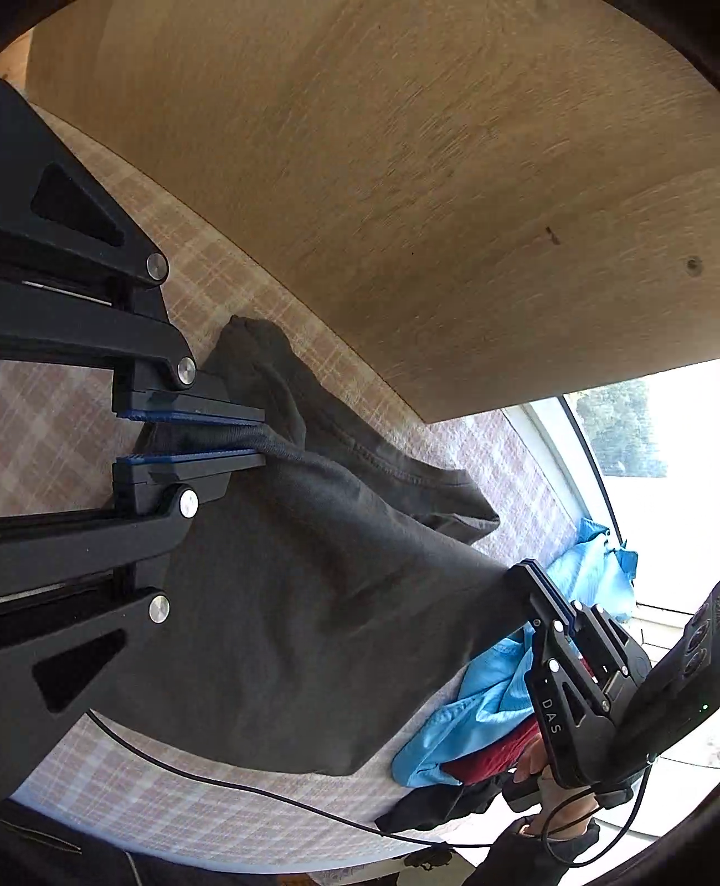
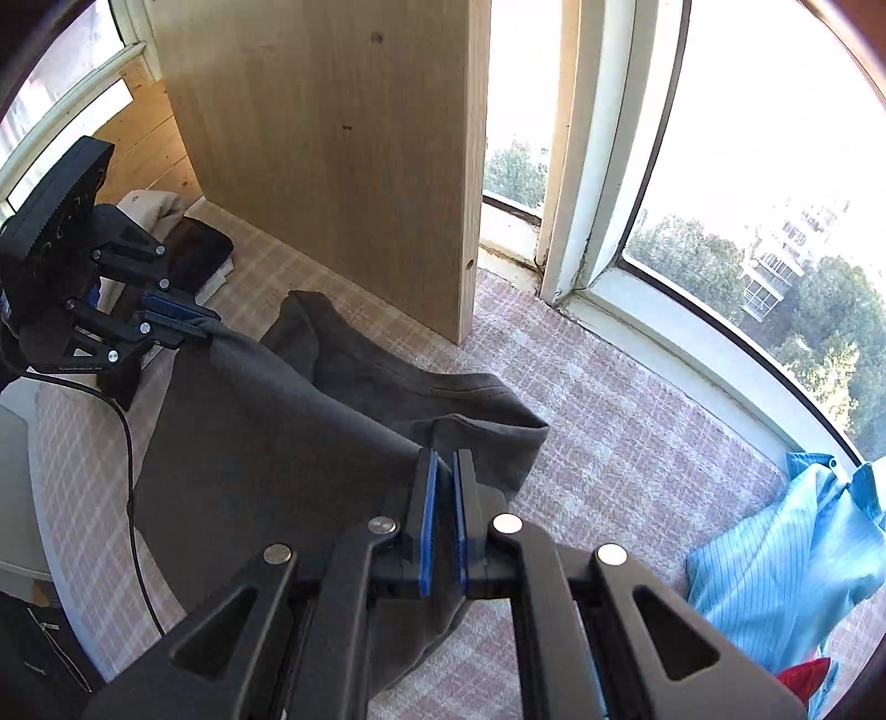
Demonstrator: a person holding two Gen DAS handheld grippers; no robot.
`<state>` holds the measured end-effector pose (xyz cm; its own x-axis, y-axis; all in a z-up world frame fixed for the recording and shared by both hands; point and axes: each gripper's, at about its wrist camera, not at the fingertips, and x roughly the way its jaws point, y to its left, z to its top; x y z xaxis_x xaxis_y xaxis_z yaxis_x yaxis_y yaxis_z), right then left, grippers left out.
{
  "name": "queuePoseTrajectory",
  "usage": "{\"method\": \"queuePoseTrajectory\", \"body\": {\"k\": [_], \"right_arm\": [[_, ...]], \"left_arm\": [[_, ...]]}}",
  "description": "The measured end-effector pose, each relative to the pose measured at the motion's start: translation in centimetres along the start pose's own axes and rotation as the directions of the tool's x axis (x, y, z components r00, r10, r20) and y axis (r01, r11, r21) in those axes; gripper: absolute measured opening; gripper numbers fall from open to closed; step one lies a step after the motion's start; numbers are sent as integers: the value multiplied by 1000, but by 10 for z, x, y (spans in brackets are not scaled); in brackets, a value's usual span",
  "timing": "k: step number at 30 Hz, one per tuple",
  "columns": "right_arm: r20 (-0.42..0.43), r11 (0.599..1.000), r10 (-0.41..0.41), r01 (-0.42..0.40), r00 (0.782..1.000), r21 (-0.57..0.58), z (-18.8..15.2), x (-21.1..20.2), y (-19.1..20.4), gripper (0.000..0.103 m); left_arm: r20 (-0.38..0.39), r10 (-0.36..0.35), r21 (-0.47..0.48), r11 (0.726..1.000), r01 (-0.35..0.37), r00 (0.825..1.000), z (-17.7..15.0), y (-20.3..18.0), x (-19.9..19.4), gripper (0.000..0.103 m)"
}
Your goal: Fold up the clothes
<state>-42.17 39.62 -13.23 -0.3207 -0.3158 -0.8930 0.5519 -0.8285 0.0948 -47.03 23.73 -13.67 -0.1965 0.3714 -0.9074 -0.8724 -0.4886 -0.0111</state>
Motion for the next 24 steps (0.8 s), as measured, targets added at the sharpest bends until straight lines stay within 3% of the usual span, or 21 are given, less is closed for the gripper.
{"method": "queuePoseTrajectory", "body": {"k": [6, 8, 9, 10, 12, 13, 18, 24], "right_arm": [[-47, 994, 76, -73, 996, 78, 19, 49, -48, 3], [-30, 992, 94, -91, 995, 85, 16, 48, -54, 3], [-35, 981, 167, -162, 985, 102, 12, 48, -56, 4], [-41, 970, 220, -215, 975, 113, 7, 47, -58, 10], [-61, 972, 220, -213, 974, 102, -3, 45, -56, 40], [-67, 974, 213, -207, 975, 93, -9, 46, -55, 44], [-79, 974, 214, -206, 974, 95, -27, 53, -56, 45], [-68, 964, 248, -239, 966, 119, -32, 63, -56, 45]], "left_arm": [[-78, -53, -7, 999, 52, 996, 0, 17, 42, 8], [-78, -32, -4, 999, 32, 996, -3, 16, 41, 16], [-76, -21, -7, 1000, 20, 997, -5, 17, 38, 20], [-74, -9, -11, 1000, 8, 997, -6, 18, 35, 26], [-73, 16, -25, 1000, -17, 997, -13, 21, 23, 41], [-70, 17, -34, 999, -19, 997, -17, 23, 17, 48], [-45, -7, -70, 998, 4, 999, -32, 21, 7, 50], [-57, -40, -84, 996, 35, 998, -28, 12, 33, 49]]}}
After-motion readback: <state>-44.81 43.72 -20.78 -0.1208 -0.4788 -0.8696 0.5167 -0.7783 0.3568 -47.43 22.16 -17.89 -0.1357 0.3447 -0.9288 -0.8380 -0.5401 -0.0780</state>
